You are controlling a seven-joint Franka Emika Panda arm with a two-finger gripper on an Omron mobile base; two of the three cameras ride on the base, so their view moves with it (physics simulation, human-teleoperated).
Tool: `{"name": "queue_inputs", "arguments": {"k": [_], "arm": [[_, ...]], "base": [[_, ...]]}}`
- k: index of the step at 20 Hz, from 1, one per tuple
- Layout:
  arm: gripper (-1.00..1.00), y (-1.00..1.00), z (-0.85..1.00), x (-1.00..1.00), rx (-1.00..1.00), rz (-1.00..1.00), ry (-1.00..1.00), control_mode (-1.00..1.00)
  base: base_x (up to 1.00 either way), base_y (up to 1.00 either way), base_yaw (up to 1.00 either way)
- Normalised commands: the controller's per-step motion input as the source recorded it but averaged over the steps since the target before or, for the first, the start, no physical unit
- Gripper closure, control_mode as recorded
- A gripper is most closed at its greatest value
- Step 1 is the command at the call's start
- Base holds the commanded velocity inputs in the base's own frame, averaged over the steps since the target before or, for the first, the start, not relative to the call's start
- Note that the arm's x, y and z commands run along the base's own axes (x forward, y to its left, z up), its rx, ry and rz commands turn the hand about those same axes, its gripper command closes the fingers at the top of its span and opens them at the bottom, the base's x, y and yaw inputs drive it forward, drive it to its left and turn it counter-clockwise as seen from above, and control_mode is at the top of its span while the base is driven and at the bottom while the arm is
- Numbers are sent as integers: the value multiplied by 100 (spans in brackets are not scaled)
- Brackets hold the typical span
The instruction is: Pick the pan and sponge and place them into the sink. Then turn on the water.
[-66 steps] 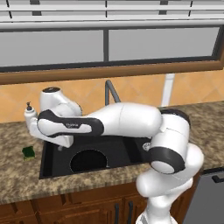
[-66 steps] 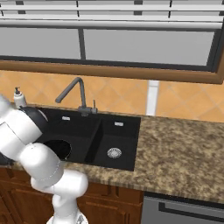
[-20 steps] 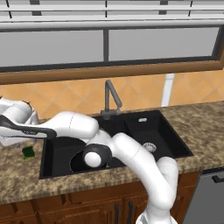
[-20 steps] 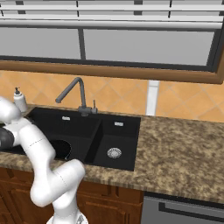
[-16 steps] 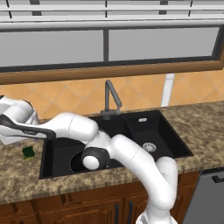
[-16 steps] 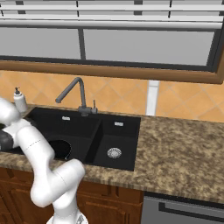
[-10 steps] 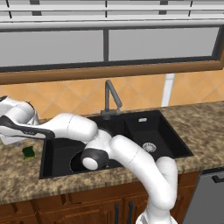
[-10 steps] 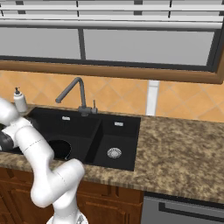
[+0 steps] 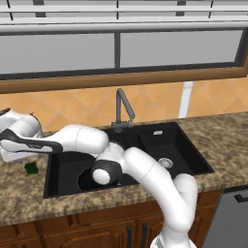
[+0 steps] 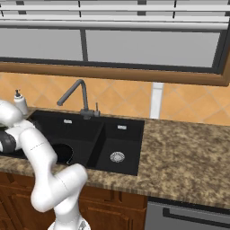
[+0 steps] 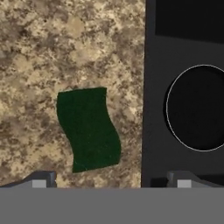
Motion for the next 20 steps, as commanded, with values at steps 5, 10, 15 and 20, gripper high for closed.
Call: {"name": "queue_inputs", "arguments": {"k": [5, 10, 15, 20], "arm": [[-100, 0, -22, 0, 3, 0, 0, -100], [-100, 0, -24, 0, 6, 0, 0, -100], [-100, -5, -22, 0, 5, 0, 0, -100], [-100, -8, -24, 0, 1, 0, 0, -100]], "base": [[0, 0, 0], [0, 0, 0], [0, 0, 0], [0, 0, 0]]}}
